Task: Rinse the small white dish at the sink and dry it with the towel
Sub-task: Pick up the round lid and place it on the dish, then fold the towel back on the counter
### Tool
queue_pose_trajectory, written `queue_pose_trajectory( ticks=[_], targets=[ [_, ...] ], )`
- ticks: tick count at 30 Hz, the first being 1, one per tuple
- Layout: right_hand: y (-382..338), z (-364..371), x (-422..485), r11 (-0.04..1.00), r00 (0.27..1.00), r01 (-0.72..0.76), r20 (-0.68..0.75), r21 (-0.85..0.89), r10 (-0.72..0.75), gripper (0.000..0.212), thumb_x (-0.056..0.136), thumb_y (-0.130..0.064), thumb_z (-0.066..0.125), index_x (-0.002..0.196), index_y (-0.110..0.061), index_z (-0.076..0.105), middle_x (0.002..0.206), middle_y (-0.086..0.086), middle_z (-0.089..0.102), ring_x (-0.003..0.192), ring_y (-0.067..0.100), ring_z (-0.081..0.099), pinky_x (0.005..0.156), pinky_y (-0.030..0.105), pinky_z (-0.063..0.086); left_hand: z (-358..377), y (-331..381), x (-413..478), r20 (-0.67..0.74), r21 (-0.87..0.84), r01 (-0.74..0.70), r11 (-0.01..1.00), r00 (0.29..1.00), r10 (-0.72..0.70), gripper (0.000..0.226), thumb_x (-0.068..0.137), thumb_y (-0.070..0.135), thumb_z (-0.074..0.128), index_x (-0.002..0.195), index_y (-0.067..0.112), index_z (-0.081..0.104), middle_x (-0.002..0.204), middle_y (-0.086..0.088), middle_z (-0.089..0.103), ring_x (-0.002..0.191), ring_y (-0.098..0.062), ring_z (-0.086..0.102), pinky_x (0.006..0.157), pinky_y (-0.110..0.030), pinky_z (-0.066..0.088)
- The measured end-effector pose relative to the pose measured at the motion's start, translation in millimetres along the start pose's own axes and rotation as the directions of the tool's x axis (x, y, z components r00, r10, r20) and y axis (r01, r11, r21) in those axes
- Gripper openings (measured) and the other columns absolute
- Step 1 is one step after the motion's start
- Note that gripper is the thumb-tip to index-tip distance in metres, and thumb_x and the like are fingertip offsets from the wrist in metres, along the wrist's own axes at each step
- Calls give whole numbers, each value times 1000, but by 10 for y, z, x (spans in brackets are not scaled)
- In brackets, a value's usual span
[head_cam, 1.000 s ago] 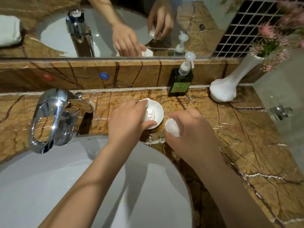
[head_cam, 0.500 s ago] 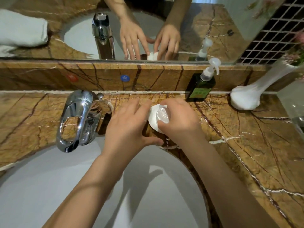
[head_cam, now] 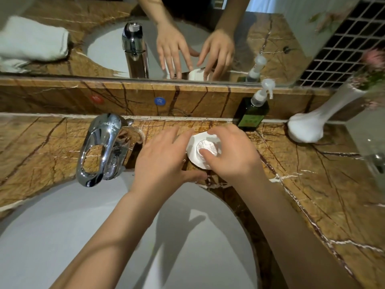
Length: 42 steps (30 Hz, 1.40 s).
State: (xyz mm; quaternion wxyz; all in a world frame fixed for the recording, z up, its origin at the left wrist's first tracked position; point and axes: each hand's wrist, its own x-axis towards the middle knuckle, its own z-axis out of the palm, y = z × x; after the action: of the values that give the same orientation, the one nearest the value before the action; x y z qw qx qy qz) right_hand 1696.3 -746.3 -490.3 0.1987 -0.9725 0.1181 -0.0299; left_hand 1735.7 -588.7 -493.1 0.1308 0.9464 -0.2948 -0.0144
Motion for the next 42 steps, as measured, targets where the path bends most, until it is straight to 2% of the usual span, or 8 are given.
queue_pose_trajectory(
  ticks=[4,7,13,18,24,33,42],
  targets=[
    [45,-371,-121,996,996,38,-72,-82,-44,44,85,-43,56,124,-21,54,124,0,55,115,20,50,88,36,46,-241,101,4,-46,28,-23,999,999,25,94,60,74,57,138,24,38,144,-9,45,131,-28,40,102,-44,37],
    [51,-747,-244,993,989,52,-131,-107,-66,49,87,-44,55,129,-20,52,129,1,54,122,19,47,94,34,43,-533,237,23,-103,52,-47,998,993,52,91,65,73,56,139,23,38,144,-10,44,132,-28,39,103,-43,36],
    [-51,-1445,-516,982,948,76,-293,-174,-126,50,86,-46,52,126,-17,52,123,1,57,117,19,49,94,34,42,-1171,609,7,-221,87,-76,993,971,93,88,71,78,38,139,22,37,141,-11,46,129,-30,42,101,-44,38],
    [-3,-1523,-790,976,955,70,-268,-206,-125,55,87,-50,48,133,-21,46,129,-2,52,123,16,44,105,38,38,-1241,814,-155,-189,129,-89,988,976,113,83,76,76,36,140,23,34,146,-11,41,132,-29,39,103,-44,36],
    [58,-1507,-1003,982,962,39,-257,-187,-87,57,89,-53,42,137,-22,41,139,1,48,135,21,36,111,50,31,-1222,915,-322,-150,114,-97,989,982,113,80,77,75,33,140,25,34,148,-12,38,134,-30,35,105,-47,33],
    [-109,-1513,-1095,979,968,38,-235,-198,-85,60,89,-57,37,140,-25,36,145,0,41,141,20,27,116,51,22,-1295,852,-498,-133,104,-85,991,986,99,88,73,78,15,142,26,32,149,-10,36,136,-27,32,108,-48,32],
    [-606,-1407,-1029,970,971,90,-196,-224,-136,61,88,-56,39,140,-24,38,148,4,40,143,23,24,116,47,15,-1460,453,-661,-173,42,-44,998,984,51,83,77,75,22,140,24,37,147,-12,39,135,-29,34,108,-48,30]
  ],
)
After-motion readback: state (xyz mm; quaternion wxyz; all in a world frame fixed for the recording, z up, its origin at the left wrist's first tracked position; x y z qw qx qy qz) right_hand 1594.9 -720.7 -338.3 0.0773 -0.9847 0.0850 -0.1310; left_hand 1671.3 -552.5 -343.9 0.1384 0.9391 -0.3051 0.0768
